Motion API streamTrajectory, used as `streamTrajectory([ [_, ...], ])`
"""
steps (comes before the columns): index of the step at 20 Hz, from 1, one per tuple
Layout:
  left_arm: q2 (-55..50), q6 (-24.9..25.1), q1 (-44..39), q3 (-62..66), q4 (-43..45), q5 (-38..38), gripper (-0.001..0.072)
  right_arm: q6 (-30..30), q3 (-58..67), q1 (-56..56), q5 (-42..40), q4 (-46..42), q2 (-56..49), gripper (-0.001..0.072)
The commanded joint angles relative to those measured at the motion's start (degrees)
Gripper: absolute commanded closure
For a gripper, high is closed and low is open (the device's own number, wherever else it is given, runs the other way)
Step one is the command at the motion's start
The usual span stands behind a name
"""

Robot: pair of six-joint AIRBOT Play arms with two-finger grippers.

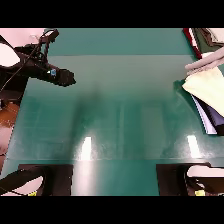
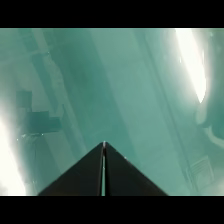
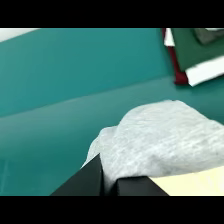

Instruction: Fold the shirts.

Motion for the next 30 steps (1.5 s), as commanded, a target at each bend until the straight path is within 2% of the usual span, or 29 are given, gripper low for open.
streamTrajectory([
  [1, 0.02, 0.2, 0.0, 0.0, 0.2, 0.04, 0.0685, 1.86, -6.47, -3.72, 2.4, -5.77, 5.25, 0.0699],
  [9, 0.02, 0.72, 0.0, 0.0, 0.22, 0.0, 0.0685, 7.41, -30.75, -12.31, 4.81, -22.71, 19.76, 0.0692],
  [10, 0.04, 1.36, 0.0, 0.0, 0.2, 0.0, 0.0685, 7.5, -33.46, -13.42, 4.76, -23.52, 21.16, 0.0661],
  [12, 0.02, 2.19, 0.0, -0.02, 0.2, -0.15, 0.0685, 7.5, -38.34, -15.87, 4.37, -23.43, 23.54, 0.0265],
  [13, 0.02, 2.25, 0.0, -0.02, 0.2, -0.24, 0.0685, 7.5, -40.7, -16.68, 4.15, -23.5, 24.85, 0.0214],
  [18, 0.02, 3.19, 0.0, -0.02, 0.17, -0.39, 0.0685, 9.4, -45.4, -19.47, 2.8, -21.24, 29.92, 0.0231],
  [21, 0.04, 3.15, 0.0, 0.0, 0.13, -0.59, 0.0685, 9.38, -45.4, -16.81, 1.92, -8.39, 32.06, 0.0248],
  [23, 0.04, 3.15, 0.0, 0.0, -0.22, -2.62, 0.0685, 9.38, -45.4, -11.21, 1.97, -3.93, 33.11, 0.043],
  [24, 0.04, 3.15, 0.0, 0.0, -0.24, -2.64, 0.0685, 9.38, -45.4, -7.85, 1.95, -3.65, 33.48, 0.0473],
  [26, 0.04, 3.15, 0.0, 0.0, -0.24, -1.9, 0.0685, 9.35, -45.38, -0.37, 1.84, -3.69, 33.97, 0.0651],
  [27, 0.04, 3.15, 0.0, 0.0, -0.24, -1.4, 0.0685, 9.38, -45.4, 2.84, 1.79, -3.72, 33.97, 0.0696],
  [30, 0.04, 3.15, 0.0, 0.0, -0.24, -0.74, 0.0685, 9.35, -45.4, 10.91, 1.84, -4.0, 33.97, 0.0696],
])
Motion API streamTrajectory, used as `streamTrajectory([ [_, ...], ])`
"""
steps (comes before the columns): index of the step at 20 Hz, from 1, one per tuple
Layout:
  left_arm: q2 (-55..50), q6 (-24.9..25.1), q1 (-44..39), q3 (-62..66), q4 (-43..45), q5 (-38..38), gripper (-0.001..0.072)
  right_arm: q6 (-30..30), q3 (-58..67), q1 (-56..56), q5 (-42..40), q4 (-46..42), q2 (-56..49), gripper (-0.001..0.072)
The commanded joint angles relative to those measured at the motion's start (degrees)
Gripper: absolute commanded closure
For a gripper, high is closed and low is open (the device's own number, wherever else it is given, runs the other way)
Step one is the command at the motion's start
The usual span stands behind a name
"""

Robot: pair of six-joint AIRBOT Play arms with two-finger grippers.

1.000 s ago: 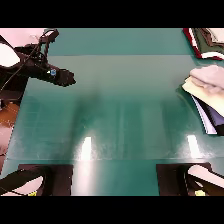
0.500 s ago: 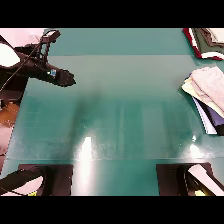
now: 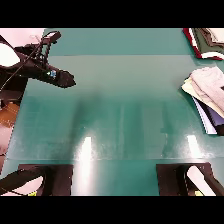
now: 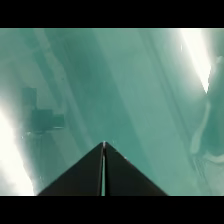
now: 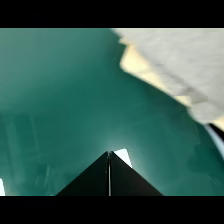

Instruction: Fold the shirts.

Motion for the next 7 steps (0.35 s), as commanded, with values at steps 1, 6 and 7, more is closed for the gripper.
streamTrajectory([
  [1, 0.04, 0.04, 0.0, 0.0, -0.07, 0.57, 0.0685, 0.02, -0.04, 9.53, -0.02, 0.98, 0.31, 0.0697],
  [6, 0.04, 0.04, 0.0, 0.0, -0.07, 1.4, 0.0685, 0.04, -0.04, 14.29, 0.46, 0.96, 0.31, 0.0697],
  [7, 0.04, 0.04, 0.0, 0.0, -0.07, 1.36, 0.0685, 0.04, -0.04, 14.25, 0.79, 0.96, 0.31, 0.0697],
])
